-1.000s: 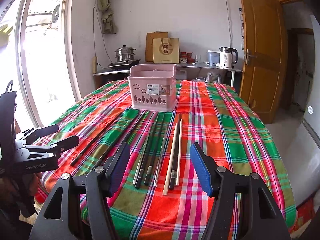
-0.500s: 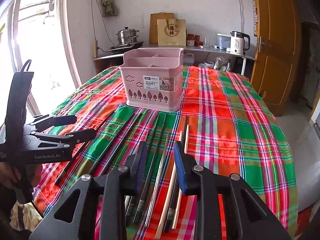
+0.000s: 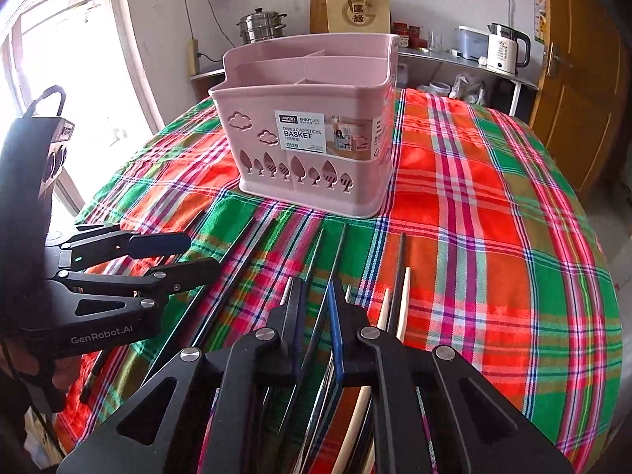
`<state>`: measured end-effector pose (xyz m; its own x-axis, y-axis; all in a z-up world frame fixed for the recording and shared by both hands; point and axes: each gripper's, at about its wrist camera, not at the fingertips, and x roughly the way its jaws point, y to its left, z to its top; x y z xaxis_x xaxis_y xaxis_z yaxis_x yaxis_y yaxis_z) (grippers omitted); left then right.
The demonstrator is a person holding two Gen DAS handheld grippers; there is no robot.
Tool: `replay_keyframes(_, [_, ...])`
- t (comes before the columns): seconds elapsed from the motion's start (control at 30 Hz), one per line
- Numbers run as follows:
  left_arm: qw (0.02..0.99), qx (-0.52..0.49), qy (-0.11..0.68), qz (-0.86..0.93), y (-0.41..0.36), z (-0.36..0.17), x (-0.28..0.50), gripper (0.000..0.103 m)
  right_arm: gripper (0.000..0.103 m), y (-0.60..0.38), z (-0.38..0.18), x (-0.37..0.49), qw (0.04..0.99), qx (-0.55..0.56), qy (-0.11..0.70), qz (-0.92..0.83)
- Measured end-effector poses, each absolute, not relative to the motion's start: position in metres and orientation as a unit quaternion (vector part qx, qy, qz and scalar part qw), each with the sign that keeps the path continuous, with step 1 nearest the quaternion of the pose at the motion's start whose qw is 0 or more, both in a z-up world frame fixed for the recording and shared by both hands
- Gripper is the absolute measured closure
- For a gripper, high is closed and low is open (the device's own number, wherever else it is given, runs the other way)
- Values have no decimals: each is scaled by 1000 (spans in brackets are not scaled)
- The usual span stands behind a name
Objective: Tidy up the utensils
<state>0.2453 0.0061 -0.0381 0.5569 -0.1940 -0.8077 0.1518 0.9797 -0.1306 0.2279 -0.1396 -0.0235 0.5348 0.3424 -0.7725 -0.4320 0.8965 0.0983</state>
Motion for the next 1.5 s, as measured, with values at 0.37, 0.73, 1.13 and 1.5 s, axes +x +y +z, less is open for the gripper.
replay_keyframes(0.37, [873,-14,478,-98,2,-43,265,67,93,-133,-39,260,863,-53,455,212])
replay_keyframes(0.73, [870,44,484,-81,-18,-44,271,76,95,-129,-47,268,859,-56,467,203])
replay_keyframes(1.13, [867,45,489,-87,-24,-41,274,95,96,-126,-46,274,855,-53,474,203])
replay_keyframes(1.5, [883,11,456,-109,-8,-6,264,96,97,-130,-8,258,872,-40,434,221])
